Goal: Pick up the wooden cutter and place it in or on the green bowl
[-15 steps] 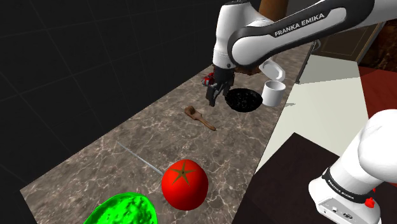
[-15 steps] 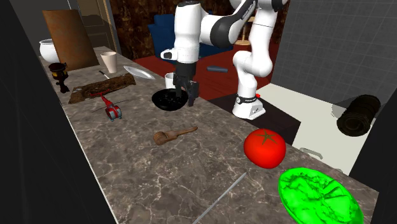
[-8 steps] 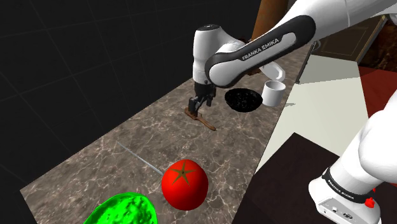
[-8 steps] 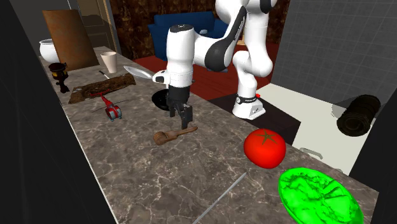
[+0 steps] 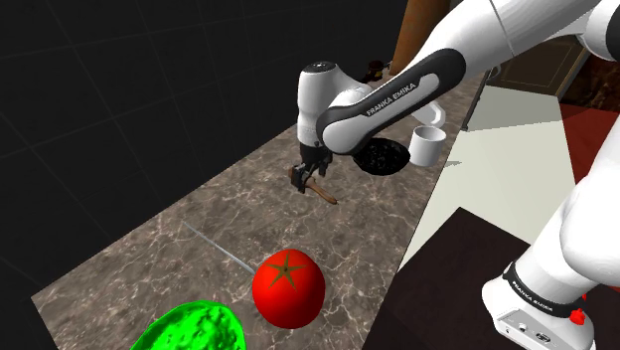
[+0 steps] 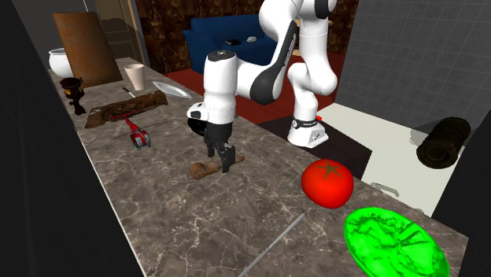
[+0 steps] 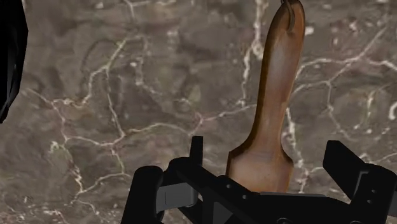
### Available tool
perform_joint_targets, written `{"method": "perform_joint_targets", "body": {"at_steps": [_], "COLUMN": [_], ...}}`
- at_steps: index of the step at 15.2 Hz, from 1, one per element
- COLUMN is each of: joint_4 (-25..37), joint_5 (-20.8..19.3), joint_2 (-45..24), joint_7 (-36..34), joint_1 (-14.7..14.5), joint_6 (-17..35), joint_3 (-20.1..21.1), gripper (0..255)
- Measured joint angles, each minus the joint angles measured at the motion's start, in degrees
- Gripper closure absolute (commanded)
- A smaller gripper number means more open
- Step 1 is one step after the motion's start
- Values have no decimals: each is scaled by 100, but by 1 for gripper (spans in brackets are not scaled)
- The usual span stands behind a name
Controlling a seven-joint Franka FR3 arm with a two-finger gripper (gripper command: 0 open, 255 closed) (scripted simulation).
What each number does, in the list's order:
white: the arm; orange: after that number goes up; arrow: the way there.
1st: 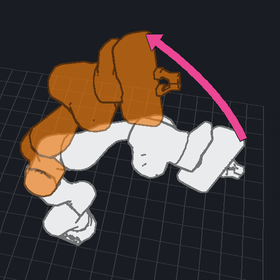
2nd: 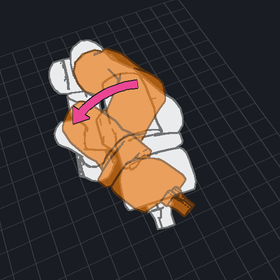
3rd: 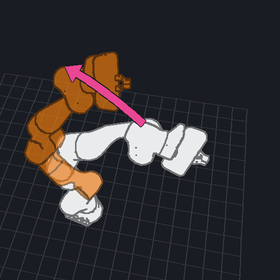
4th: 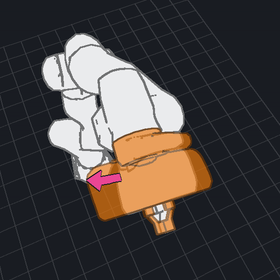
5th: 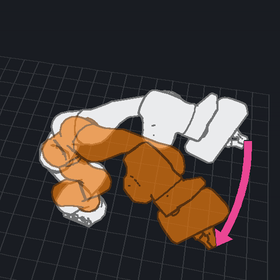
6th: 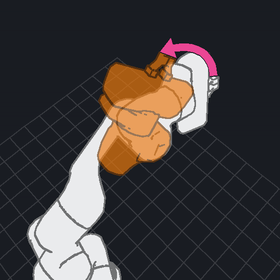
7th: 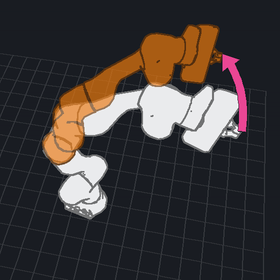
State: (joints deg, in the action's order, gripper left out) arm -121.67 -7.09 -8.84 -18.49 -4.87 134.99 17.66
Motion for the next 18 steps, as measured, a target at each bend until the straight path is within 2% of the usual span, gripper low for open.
{"method": "perform_joint_targets", "body": {"at_steps": [6,7,18], "joint_4": [-4,-4,4], "joint_5": [-20,-20,-5], "joint_2": [-38,-38,-11], "joint_7": [-13,-13,-6], "joint_1": [-3,-3,-3], "joint_6": [43,43,8], "joint_3": [-5,-5,0], "gripper": [0,255,255]}}
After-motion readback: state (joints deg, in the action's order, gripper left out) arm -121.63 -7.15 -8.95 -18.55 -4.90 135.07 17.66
